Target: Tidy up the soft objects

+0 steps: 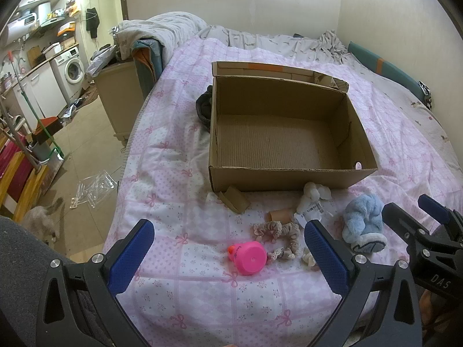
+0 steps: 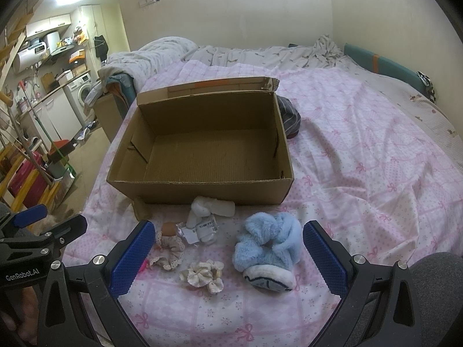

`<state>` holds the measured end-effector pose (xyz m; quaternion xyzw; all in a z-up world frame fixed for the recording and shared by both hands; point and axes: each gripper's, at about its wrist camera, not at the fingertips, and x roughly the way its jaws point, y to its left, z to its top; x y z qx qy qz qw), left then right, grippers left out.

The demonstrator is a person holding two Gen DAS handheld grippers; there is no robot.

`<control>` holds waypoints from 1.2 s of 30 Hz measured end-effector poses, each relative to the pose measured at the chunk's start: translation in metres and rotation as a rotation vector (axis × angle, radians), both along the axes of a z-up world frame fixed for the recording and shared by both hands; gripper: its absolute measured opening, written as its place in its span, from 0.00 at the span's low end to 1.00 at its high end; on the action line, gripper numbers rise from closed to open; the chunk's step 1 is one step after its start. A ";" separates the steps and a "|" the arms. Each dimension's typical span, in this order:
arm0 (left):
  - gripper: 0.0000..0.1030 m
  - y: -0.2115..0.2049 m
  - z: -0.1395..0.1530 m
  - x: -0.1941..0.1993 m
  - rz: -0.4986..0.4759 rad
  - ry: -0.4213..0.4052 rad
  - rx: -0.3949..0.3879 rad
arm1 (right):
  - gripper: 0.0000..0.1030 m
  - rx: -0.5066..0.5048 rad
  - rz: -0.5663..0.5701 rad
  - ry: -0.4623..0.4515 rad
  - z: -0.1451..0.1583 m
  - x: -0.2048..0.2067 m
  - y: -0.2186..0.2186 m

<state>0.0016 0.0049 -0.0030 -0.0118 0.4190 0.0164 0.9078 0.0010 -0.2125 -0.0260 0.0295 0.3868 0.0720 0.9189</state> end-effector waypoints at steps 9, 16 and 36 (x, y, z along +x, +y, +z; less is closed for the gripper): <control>1.00 0.002 0.014 0.003 -0.016 0.029 -0.007 | 1.00 0.049 0.003 0.011 0.008 0.002 -0.004; 1.00 0.001 0.031 0.022 -0.048 0.059 -0.001 | 1.00 0.083 0.019 0.027 0.027 0.022 -0.021; 0.95 0.040 -0.057 0.094 0.107 0.490 -0.127 | 1.00 0.160 -0.103 0.283 -0.036 0.080 -0.058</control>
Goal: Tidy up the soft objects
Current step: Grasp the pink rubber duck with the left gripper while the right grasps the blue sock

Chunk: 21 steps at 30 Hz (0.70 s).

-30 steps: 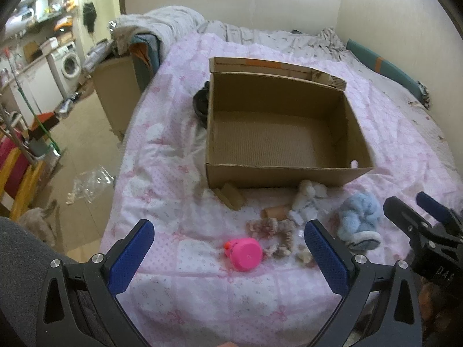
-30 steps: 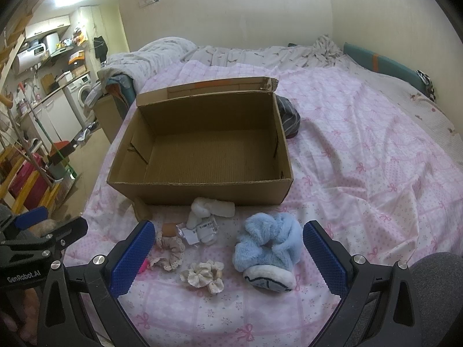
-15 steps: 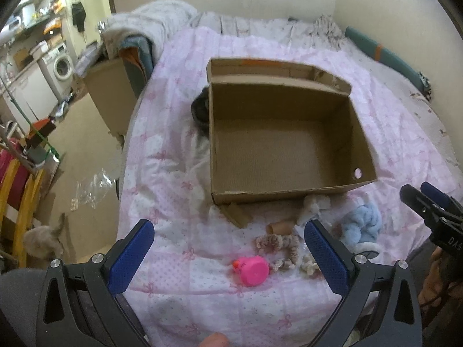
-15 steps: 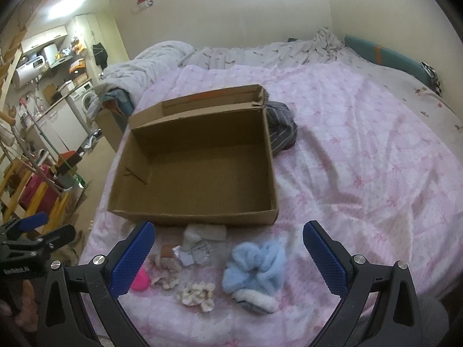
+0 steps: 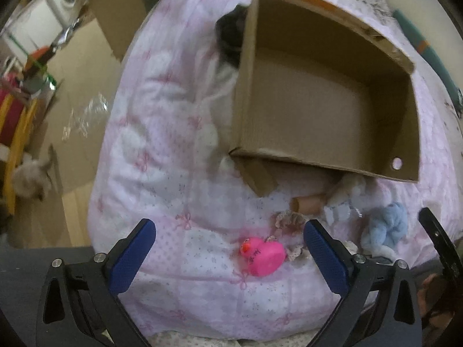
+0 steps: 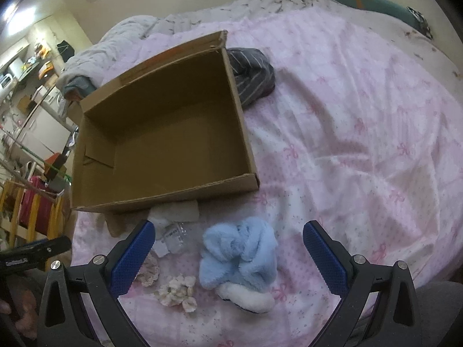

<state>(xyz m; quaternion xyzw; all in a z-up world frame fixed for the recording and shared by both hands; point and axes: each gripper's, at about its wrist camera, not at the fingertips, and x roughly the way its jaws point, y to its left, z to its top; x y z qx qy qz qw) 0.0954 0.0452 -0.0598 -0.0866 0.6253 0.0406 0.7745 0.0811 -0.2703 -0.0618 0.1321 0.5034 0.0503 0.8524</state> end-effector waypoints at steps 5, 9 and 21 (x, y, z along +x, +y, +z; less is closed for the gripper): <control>0.71 -0.008 -0.044 -0.002 -0.024 0.169 -0.121 | 1.00 -0.012 -0.006 0.019 -0.005 0.003 0.001; 0.69 -0.027 -0.060 -0.006 -0.099 0.207 -0.100 | 1.00 -0.027 0.007 0.022 -0.009 0.006 0.003; 0.45 -0.014 -0.025 -0.016 -0.094 0.056 -0.072 | 1.00 -0.014 -0.002 0.032 -0.012 0.007 -0.002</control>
